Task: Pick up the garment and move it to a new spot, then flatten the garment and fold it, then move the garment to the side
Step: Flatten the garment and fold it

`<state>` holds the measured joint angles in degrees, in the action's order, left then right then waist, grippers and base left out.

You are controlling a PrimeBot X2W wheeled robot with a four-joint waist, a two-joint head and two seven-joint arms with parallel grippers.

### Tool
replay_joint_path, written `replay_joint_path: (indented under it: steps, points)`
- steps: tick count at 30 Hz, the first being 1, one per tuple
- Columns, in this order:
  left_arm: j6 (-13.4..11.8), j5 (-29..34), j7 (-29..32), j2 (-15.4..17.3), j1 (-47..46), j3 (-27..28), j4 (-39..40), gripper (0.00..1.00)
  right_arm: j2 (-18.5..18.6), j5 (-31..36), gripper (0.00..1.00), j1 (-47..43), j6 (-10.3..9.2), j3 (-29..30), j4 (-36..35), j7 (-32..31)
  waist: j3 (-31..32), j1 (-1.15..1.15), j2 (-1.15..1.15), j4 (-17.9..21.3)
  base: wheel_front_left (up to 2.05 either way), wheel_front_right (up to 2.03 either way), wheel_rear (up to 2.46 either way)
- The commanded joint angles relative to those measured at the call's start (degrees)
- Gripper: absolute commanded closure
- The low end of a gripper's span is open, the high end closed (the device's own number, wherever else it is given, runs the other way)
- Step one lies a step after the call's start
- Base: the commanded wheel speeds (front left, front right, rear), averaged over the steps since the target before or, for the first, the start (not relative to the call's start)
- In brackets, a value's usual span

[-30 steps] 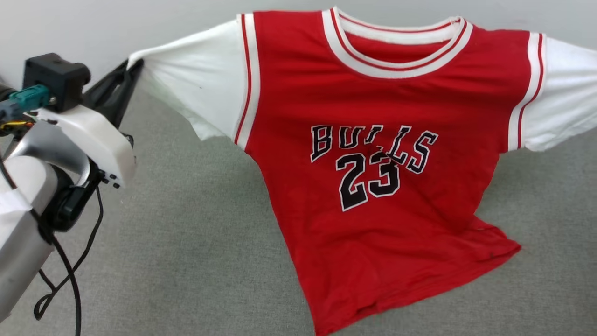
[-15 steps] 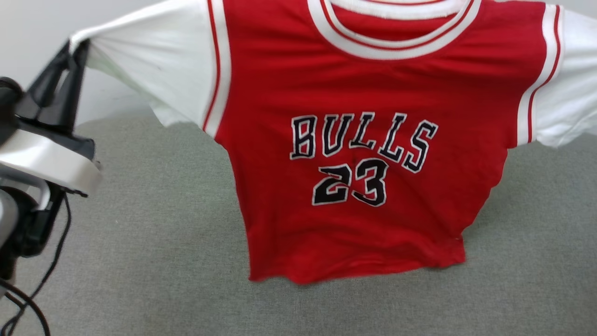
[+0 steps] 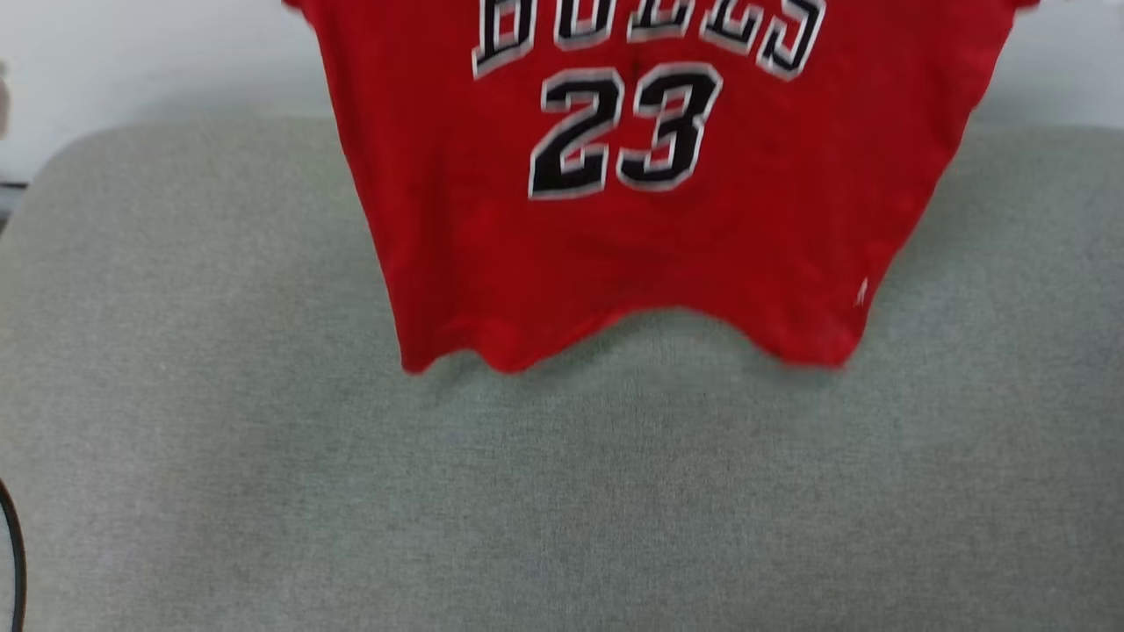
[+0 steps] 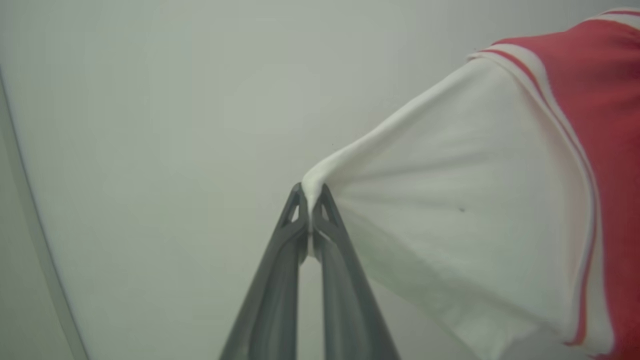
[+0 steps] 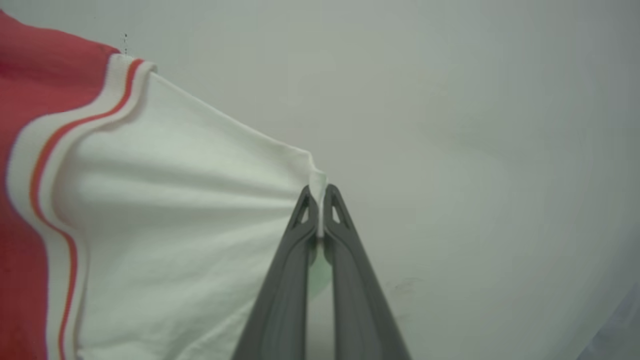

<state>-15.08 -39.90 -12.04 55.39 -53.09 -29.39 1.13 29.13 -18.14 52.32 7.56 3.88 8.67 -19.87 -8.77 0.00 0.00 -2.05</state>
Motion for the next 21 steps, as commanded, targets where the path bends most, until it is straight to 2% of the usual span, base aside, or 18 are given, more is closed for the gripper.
replay_joint_path:
  steps: [1, 7, 12, 15, 21]
  points:
    - [0.68, 0.91, 0.14, -0.86, -3.5, 0.13, -2.36, 1.0, 0.58, 1.24, 1.0, 3.46, -0.14, -0.26, 2.01, 1.01, -5.1, 0.0, 0.0, 0.16, 0.0, 0.0, 0.0]
    - [4.86, 4.79, -0.07, -4.53, -15.6, -1.54, -10.21, 1.0, 0.62, 4.92, 1.0, 16.77, -0.13, -3.39, 9.86, 5.16, -12.58, 0.0, 0.0, 0.43, 0.0, 0.0, 0.0]
    - [7.23, 7.27, -1.0, -7.64, -25.28, -1.84, -17.46, 1.0, 0.23, 8.2, 1.0, 28.68, -0.14, -4.24, 17.67, 9.74, -18.23, 0.0, 0.0, 0.36, 0.0, 0.0, 0.0]
    - [8.21, 8.54, -1.81, -10.3, -31.94, -1.53, -22.05, 1.0, 0.46, 10.38, 1.0, 35.69, -0.14, -5.25, 22.22, 11.75, -21.49, 0.0, 0.0, 0.14, 0.0, 0.0, 0.0]
    - [9.88, 10.81, -3.0, -15.5, -41.54, -0.62, -29.71, 1.0, -1.82, 14.22, 1.0, 47.66, -0.14, -4.82, 31.58, 16.6, -26.9, 0.0, 0.0, -0.75, 0.0, 0.0, 0.0]
